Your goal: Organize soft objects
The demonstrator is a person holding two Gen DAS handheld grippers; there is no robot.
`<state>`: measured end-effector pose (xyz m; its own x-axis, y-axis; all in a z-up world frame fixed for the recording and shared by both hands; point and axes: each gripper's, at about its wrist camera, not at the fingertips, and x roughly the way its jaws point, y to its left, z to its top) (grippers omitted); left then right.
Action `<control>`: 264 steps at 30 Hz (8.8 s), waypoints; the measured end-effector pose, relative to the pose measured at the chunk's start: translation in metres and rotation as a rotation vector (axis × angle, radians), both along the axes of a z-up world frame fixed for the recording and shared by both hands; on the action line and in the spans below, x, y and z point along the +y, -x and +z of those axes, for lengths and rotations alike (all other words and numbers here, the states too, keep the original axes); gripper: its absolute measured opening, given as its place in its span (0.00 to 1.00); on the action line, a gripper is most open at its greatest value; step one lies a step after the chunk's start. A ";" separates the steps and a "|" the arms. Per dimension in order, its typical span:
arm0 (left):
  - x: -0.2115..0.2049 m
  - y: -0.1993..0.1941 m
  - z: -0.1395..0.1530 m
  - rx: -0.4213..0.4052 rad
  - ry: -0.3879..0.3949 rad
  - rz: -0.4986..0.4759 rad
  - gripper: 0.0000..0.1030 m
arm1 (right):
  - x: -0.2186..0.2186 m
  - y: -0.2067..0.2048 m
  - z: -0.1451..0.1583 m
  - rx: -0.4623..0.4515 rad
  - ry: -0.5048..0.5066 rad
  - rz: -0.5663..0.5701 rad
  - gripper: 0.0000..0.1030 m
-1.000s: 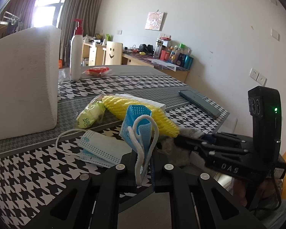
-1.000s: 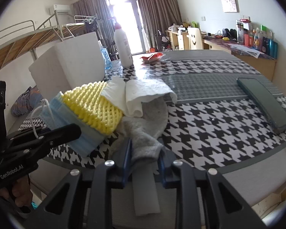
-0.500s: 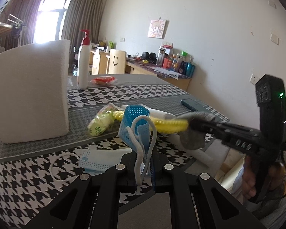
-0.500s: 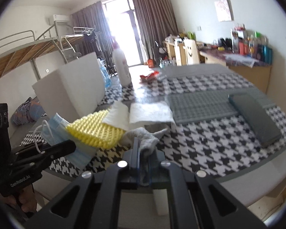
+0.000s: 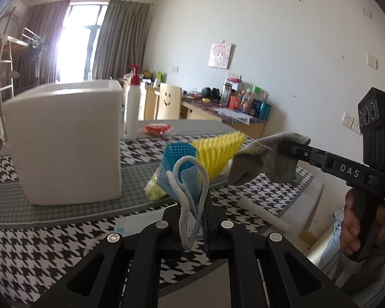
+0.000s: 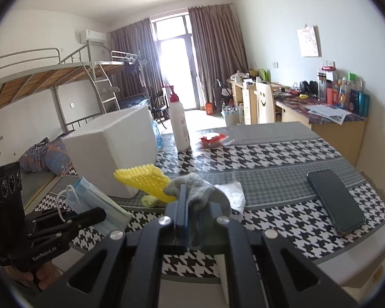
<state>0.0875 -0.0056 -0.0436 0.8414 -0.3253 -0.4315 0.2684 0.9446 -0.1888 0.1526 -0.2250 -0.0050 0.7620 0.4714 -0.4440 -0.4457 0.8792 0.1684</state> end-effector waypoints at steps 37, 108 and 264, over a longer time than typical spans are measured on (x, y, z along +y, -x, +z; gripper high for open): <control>0.027 -0.003 0.068 -0.108 -0.069 0.055 0.10 | 0.025 0.000 0.040 -0.089 -0.043 0.030 0.08; 0.044 -0.069 0.143 -0.243 -0.157 0.200 0.10 | 0.073 -0.045 0.105 -0.240 -0.020 0.076 0.08; 0.131 -0.023 0.088 -0.121 -0.070 0.522 0.99 | 0.158 -0.064 0.087 -0.131 0.052 0.307 0.94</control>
<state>0.1109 0.1258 0.0445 0.9286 0.1754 -0.3269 -0.2240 0.9675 -0.1170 0.2166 -0.0672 0.0818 0.6401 0.6672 -0.3810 -0.7060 0.7064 0.0510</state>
